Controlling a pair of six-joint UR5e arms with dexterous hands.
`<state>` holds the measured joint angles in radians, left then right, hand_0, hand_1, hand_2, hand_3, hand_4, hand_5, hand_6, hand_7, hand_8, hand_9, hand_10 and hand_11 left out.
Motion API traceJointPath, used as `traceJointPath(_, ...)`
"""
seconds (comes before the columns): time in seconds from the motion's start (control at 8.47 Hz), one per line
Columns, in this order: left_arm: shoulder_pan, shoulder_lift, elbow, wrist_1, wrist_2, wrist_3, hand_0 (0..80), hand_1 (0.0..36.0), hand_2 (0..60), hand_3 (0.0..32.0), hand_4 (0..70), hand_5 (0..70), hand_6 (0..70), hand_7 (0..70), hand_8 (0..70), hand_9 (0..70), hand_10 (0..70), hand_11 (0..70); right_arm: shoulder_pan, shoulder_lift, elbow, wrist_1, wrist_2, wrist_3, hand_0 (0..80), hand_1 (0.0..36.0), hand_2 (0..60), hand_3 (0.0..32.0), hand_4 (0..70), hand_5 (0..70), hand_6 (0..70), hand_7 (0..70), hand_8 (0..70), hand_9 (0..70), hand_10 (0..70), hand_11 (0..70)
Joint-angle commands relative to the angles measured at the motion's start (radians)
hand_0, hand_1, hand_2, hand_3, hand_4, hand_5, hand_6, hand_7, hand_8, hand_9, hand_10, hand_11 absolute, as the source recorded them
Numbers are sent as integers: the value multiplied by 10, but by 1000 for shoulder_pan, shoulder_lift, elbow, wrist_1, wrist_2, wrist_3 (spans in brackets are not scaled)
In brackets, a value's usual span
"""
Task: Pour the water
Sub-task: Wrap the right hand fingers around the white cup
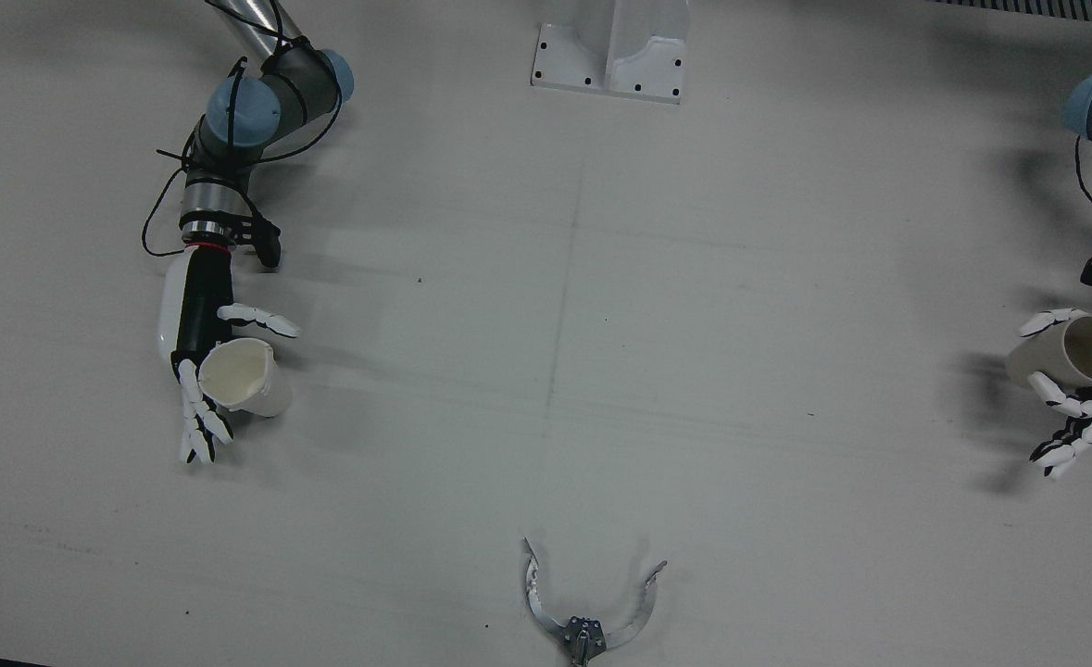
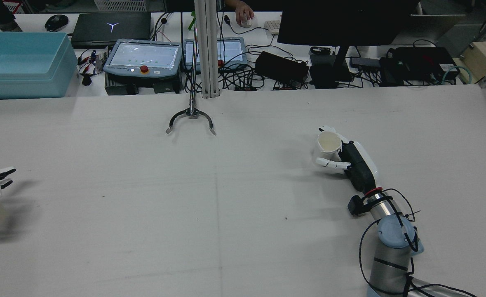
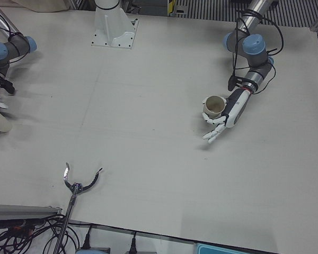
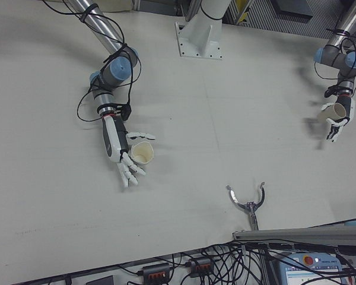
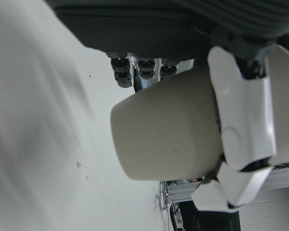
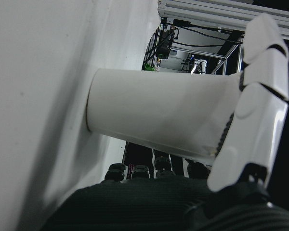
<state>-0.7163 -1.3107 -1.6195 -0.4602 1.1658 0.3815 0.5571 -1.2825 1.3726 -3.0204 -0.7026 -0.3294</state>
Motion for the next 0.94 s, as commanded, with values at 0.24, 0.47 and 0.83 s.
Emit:
traceJointPath(0.24, 0, 1, 1, 0, 2, -1, 518, 312, 600, 0, 697, 700, 109, 159, 51, 89, 75, 124, 0, 0, 5, -2, 2, 0, 726, 334, 294, 0, 287, 147, 202, 402, 91, 165, 58, 115)
traceJointPath(0.47, 0, 1, 1, 0, 2, -1, 519, 311, 600, 0, 693, 700, 108, 158, 50, 88, 75, 123, 0, 0, 9, -2, 0, 0, 635, 305, 347, 0, 387, 291, 227, 389, 138, 222, 74, 131)
traceJointPath(0.83, -2, 1, -7, 0, 2, -1, 517, 306, 600, 0, 685, 700, 109, 159, 50, 88, 74, 122, -2, 0, 17, -2, 0, 6, 592, 271, 332, 0, 334, 412, 257, 360, 169, 252, 87, 148)
